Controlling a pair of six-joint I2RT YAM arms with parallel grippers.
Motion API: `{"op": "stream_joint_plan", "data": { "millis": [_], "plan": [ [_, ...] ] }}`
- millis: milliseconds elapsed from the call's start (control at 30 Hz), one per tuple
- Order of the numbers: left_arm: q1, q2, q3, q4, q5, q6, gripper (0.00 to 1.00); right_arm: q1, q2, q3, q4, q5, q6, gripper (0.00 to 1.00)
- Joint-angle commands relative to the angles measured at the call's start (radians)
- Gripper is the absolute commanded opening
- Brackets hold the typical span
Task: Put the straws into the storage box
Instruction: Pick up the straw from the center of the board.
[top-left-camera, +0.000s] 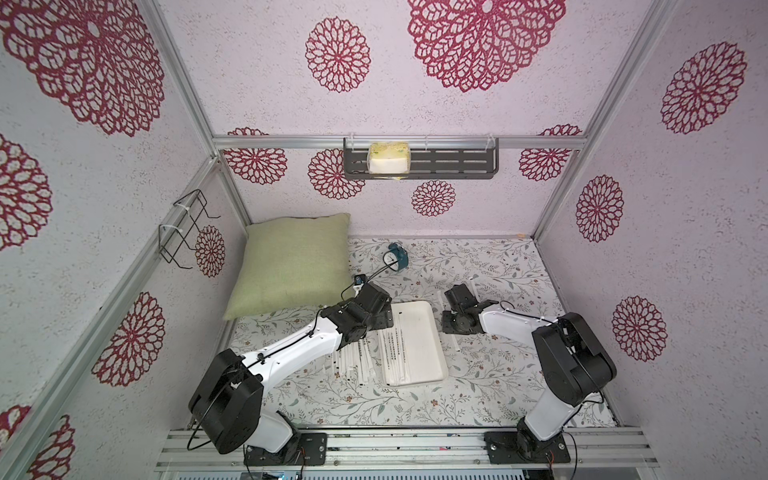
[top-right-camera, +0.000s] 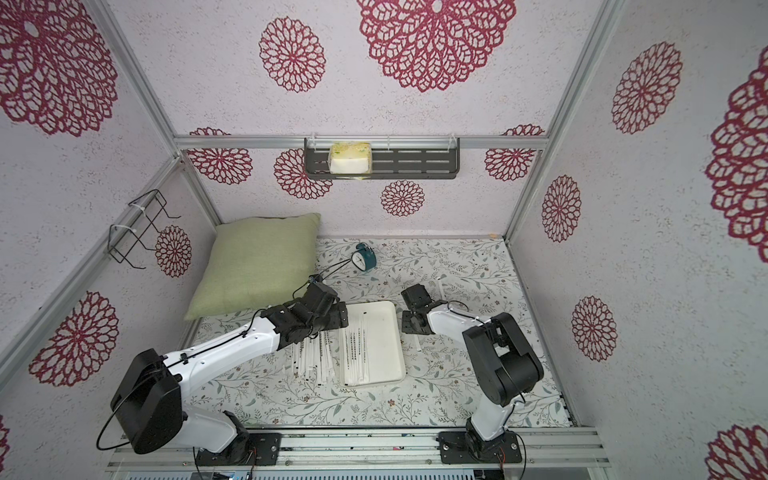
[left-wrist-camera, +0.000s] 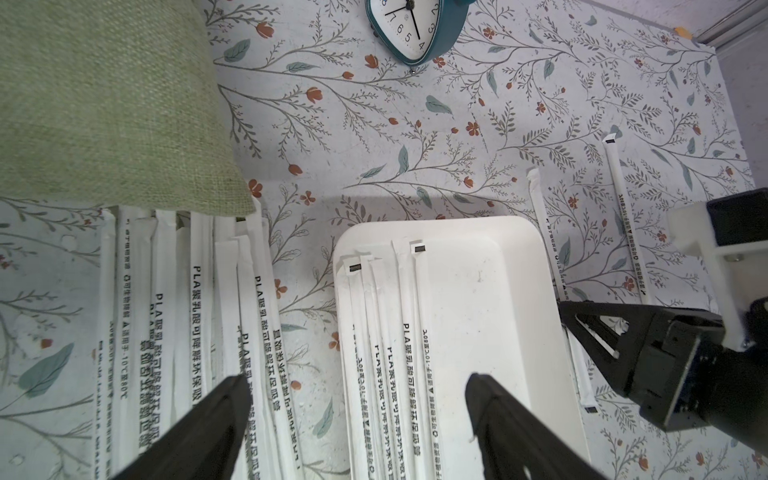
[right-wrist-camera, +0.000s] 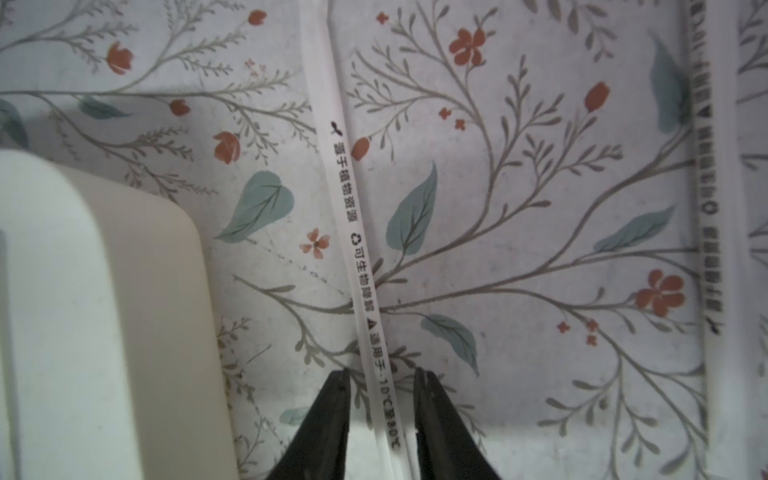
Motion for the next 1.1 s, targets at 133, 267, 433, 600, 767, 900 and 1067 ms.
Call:
{"op": "stream_joint_plan", "data": {
  "millis": [133,267,433,600,767,900,1067],
  "plan": [
    [0.004,-0.04,-0.037,0.008,-0.036,-0.024,0.89,-0.002,0.008,0.011,0.023,0.037,-0.027,0.2],
    [0.006,-0.082,-0.101,0.055,-0.052,-0.058,0.89,-0.001,-0.046,0.02,0.007,0.017,-0.039,0.15],
    [0.016,-0.104,-0.106,0.053,-0.066,-0.048,0.89,0.026,-0.136,0.056,-0.071,0.013,-0.02,0.13],
    [0.033,-0.124,-0.113,0.043,-0.082,-0.039,0.89,0.142,-0.232,0.099,-0.159,0.045,0.061,0.12],
    [0.04,-0.169,-0.165,0.064,-0.102,-0.072,0.88,0.329,-0.271,0.102,-0.16,0.043,0.22,0.12],
    [0.044,-0.173,-0.203,0.102,-0.084,-0.091,0.88,0.449,-0.293,0.025,-0.045,0.048,0.343,0.12],
    [0.036,-0.127,-0.178,0.098,-0.039,-0.086,0.88,0.479,-0.281,-0.098,0.085,-0.004,0.447,0.12]
  ]
}}
